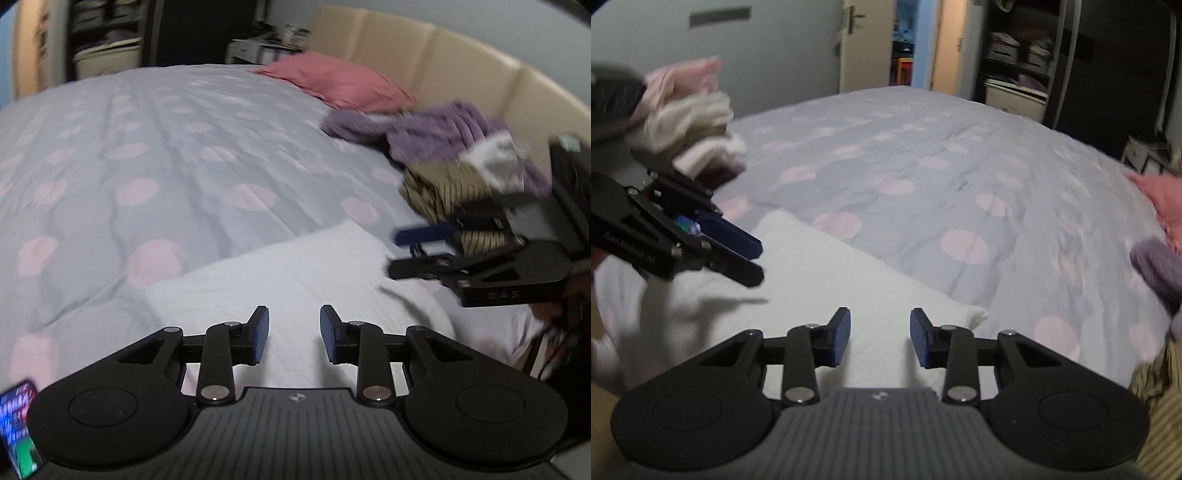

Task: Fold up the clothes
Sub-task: 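Move both tools back over the folded bundle and reposition them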

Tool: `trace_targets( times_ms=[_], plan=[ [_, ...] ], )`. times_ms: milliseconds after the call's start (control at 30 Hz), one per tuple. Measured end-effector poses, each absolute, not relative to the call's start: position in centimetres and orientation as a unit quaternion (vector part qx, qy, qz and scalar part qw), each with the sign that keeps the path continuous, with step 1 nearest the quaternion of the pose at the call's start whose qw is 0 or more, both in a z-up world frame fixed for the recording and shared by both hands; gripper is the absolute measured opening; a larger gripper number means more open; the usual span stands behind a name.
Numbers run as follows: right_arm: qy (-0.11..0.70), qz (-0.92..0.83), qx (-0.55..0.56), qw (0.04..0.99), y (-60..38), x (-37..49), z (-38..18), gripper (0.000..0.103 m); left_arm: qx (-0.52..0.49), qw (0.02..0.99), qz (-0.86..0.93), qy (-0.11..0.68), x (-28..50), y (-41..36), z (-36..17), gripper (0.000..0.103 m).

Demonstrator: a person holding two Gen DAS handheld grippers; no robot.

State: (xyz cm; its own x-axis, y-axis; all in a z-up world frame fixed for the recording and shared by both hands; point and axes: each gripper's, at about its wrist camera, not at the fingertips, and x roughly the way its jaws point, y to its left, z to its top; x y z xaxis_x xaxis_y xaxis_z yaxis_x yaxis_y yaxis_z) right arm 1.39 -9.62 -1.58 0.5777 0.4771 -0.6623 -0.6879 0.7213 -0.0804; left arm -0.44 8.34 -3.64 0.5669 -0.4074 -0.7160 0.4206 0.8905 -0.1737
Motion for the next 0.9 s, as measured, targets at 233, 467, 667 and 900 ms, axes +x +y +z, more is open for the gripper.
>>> trace_targets(
  times_ms=[233, 467, 667, 900],
  plan=[
    [0.396, 0.322, -0.136, 0.849, -11.1, 3.7, -5.7, 0.039, 0.093, 0.852, -0.224, 0.464, -0.4, 6.0, -8.9, 0.027],
    [0.394, 0.301, -0.015, 0.868, -14.2, 4.1, -2.0, 0.044, 0.047, 0.869, -0.216, 0.442, -0.7, 8.3, -7.3, 0.027],
    [0.36, 0.371, -0.096, 0.851, -13.1, 1.2, -1.6, 0.044, 0.074, 0.873, -0.252, 0.41, -3.0, 7.9, -6.3, 0.029],
    [0.348, 0.439, -0.19, 0.806, -11.7, -3.2, -4.1, 0.044, 0.127, 0.861, -0.3, 0.391, -5.8, 7.1, -6.6, 0.031]
  ],
)
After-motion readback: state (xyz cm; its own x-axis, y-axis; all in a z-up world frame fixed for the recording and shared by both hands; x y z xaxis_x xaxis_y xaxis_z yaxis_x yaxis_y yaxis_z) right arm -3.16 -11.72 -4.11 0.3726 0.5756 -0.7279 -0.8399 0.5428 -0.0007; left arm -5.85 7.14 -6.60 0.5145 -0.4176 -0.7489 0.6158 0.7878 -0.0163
